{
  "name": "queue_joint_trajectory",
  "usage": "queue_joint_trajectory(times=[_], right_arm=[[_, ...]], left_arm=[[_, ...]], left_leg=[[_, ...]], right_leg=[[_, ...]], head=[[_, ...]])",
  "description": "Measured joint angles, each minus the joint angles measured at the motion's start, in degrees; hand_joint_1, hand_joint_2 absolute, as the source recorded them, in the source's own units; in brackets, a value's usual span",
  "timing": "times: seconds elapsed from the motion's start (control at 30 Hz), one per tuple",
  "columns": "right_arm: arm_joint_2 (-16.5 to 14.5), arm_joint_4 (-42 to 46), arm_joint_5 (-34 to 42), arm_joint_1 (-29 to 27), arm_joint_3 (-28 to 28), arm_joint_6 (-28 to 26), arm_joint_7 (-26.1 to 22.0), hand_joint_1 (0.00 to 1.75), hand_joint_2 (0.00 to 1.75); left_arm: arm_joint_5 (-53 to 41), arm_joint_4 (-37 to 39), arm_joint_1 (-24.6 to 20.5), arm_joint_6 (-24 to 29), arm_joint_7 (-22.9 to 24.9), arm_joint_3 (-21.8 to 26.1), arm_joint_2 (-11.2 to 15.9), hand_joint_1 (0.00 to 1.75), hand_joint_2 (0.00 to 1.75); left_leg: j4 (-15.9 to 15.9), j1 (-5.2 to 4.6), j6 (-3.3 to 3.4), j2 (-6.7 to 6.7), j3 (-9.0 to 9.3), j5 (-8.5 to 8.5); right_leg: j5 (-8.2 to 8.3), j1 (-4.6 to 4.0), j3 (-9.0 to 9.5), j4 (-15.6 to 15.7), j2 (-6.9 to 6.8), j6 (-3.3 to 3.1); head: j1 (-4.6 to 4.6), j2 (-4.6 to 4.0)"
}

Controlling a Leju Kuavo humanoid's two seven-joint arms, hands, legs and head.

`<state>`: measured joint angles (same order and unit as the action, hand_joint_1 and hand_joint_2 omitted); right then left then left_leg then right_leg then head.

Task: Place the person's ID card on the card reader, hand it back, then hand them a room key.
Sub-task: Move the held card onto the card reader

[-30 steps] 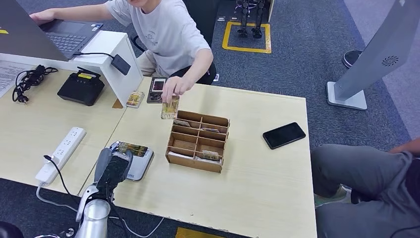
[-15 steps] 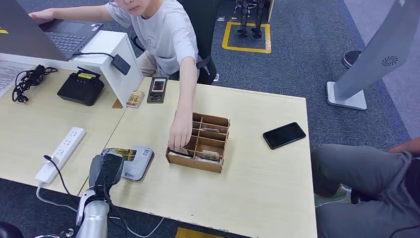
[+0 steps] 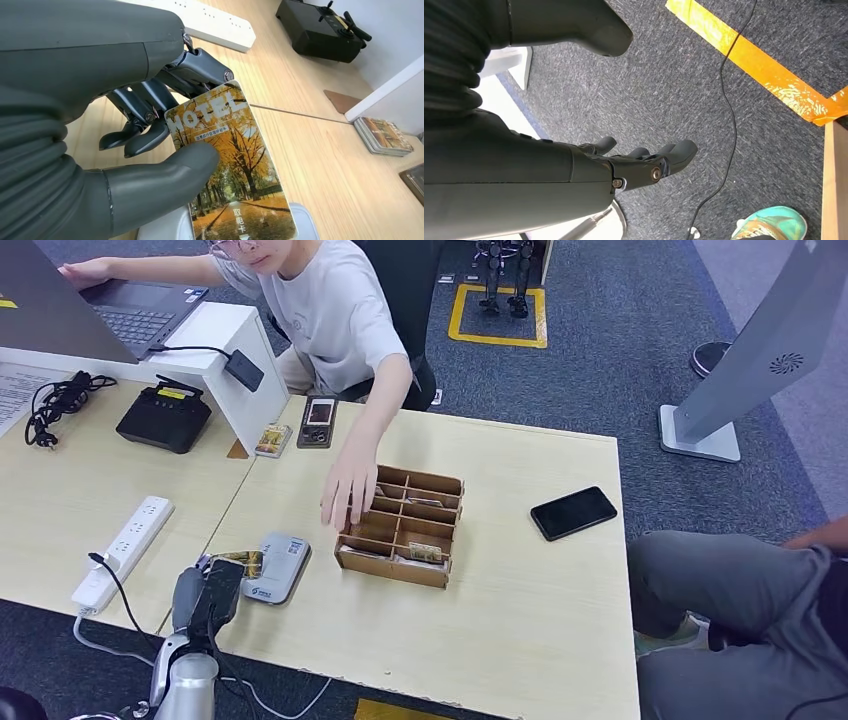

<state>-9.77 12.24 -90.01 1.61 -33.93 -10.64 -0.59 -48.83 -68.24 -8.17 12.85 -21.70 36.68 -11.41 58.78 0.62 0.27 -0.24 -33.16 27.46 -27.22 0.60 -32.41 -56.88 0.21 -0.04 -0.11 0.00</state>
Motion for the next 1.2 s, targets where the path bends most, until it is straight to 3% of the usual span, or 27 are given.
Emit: queue_joint_trajectory(times=[1.0,1.2], right_arm=[[-0.17,0.00,0.00,0.00,0.81,-0.28,-0.30,0.00,1.75],[-0.17,0.00,0.00,-0.01,0.95,-0.34,-0.46,0.00,1.75]], left_arm=[[-4.79,3.02,-0.34,1.01,0.52,0.10,-0.46,1.75,1.75],[-11.27,3.02,-0.10,3.66,1.39,-0.72,-0.30,1.75,1.75]], left_leg=[[-0.01,0.00,0.00,0.00,0.23,0.00],[-0.01,0.00,0.00,-0.01,0.26,0.00]], right_leg=[[0.00,0.00,0.22,-0.01,-0.01,0.00],[0.00,0.00,0.23,-0.01,-0.01,0.00]], head=[[-0.01,0.00],[-0.02,0.00]])
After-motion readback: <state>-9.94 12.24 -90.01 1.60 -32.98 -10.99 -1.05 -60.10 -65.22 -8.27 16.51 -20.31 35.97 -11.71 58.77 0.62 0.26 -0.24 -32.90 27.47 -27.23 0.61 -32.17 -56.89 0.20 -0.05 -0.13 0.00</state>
